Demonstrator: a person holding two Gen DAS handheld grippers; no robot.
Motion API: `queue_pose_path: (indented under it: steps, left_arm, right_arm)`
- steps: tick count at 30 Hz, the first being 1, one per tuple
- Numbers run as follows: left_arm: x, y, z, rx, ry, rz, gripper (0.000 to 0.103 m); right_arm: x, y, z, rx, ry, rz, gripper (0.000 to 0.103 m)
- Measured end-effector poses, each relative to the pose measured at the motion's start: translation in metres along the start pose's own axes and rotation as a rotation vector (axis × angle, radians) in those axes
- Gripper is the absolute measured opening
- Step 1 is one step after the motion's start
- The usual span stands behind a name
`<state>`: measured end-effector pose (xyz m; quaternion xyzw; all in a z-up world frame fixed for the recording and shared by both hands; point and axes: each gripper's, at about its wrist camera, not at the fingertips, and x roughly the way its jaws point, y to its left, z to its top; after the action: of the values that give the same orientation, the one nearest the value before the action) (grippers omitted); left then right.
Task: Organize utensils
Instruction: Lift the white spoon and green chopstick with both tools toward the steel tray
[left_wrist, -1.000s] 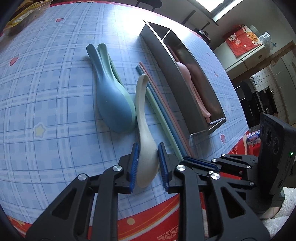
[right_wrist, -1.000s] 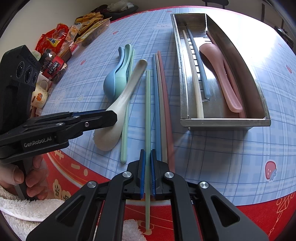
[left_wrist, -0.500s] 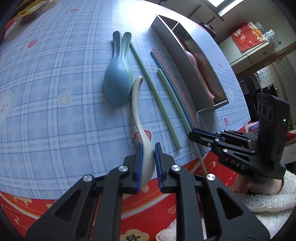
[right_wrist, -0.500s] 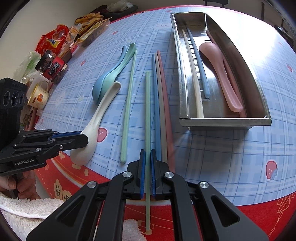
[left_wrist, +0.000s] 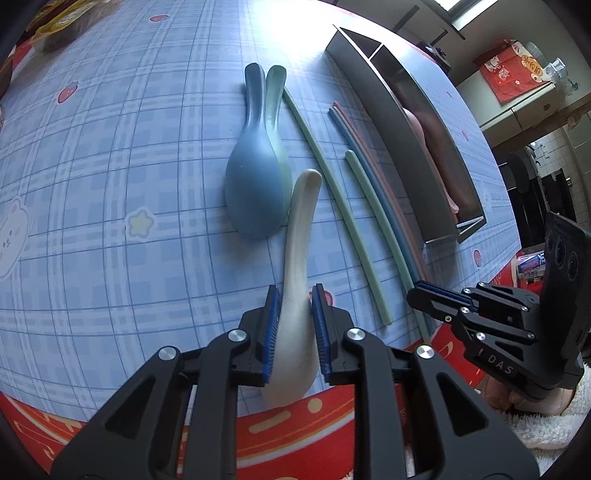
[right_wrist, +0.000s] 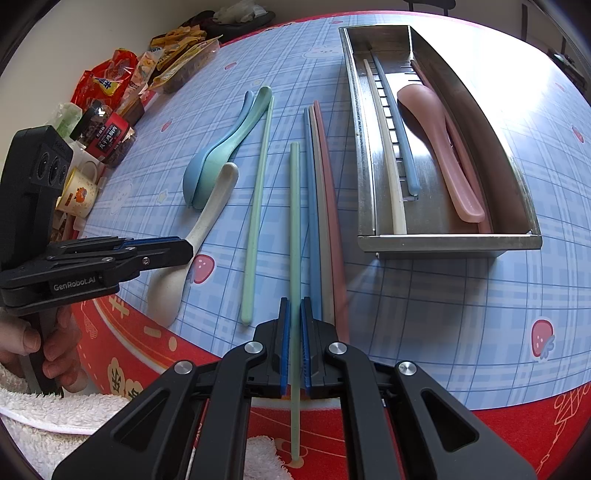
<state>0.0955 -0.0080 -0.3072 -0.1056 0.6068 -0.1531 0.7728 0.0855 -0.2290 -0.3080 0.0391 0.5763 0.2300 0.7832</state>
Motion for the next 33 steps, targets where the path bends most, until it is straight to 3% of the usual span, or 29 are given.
queue_pose_path:
  steps: [11,20,28,33]
  left_arm:
    - [0.007,-0.011,0.006,0.046,-0.008,0.024,0.018]
    - [0.011,-0.036,-0.009,0.166,-0.021,0.142,0.022]
    - [0.012,-0.034,-0.007,0.143,-0.035,0.133,0.022]
    - [0.016,-0.047,-0.006,0.210,-0.072,0.227,0.022]
  right_arm:
    - [0.000,0.000,0.000,0.001,0.001,0.001,0.006]
    - [-0.001,-0.001,0.000,0.001,-0.001,0.003,0.006]
    - [-0.001,-0.001,0.000,-0.003,0.000,-0.003,0.006]
    - [-0.002,0.007,0.000,-0.035,-0.002,-0.036,0.006]
